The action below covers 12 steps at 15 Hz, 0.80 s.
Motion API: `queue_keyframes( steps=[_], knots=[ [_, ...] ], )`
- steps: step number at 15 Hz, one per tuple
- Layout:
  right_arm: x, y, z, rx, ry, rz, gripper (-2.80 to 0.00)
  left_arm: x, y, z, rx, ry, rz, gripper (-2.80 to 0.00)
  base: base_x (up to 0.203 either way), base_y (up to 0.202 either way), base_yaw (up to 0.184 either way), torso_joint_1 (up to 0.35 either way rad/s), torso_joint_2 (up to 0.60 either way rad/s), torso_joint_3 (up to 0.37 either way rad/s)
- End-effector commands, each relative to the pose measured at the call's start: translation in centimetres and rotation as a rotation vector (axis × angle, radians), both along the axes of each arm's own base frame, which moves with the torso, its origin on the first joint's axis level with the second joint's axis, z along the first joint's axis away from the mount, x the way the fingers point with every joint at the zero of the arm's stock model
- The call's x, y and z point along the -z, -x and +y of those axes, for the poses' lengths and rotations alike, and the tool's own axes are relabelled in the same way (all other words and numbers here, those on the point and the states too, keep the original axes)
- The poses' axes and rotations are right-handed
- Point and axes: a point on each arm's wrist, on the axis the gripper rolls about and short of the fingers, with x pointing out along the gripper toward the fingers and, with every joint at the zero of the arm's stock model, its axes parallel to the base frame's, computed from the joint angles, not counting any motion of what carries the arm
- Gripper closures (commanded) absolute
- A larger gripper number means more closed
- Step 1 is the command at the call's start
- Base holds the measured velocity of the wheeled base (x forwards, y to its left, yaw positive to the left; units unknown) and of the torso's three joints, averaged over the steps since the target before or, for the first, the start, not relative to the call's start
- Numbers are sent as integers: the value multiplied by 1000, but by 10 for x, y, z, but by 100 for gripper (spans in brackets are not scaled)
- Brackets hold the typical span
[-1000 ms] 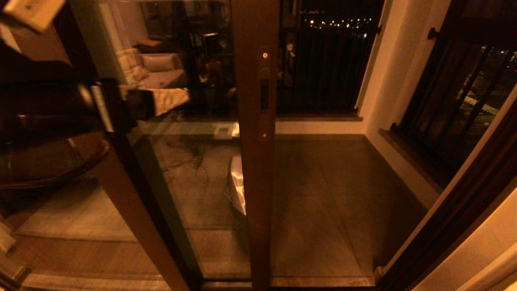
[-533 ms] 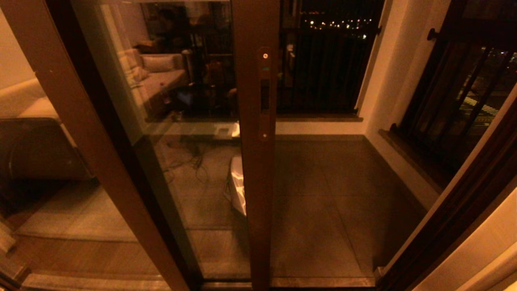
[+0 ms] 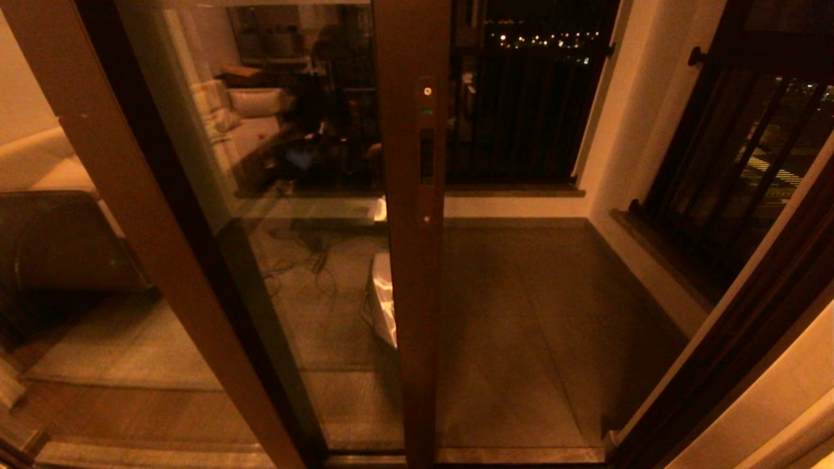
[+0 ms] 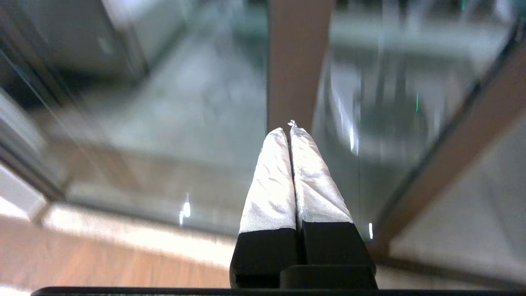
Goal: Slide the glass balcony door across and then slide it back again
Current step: Close the slid door
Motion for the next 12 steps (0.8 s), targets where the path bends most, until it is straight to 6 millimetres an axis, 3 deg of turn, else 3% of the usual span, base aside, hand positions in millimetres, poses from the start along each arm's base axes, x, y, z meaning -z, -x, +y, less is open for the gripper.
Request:
queue_keyframes(
  steps=[1, 4, 7, 9, 12],
  knots=[
    [0, 0, 0, -1, 1, 2, 0, 48, 5, 0, 18, 1, 41, 0, 0, 0, 0, 0, 0, 0],
    [0, 0, 0, -1, -1, 1, 0, 86, 1, -1, 26, 3, 75, 0, 0, 0, 0, 0, 0, 0],
    [0, 0, 0, 4, -25, 1, 0, 93, 1, -4, 167, 8, 11, 0, 0, 0, 0, 0, 0, 0],
    [0, 0, 0, 5, -33, 1, 0, 99, 2, -4, 183, -110, 2, 0, 0, 0, 0, 0, 0, 0],
    [-3, 1, 0, 13, -11, -12, 0, 100, 3, -5, 223, -124, -3, 0, 0, 0, 0, 0, 0, 0]
  ],
)
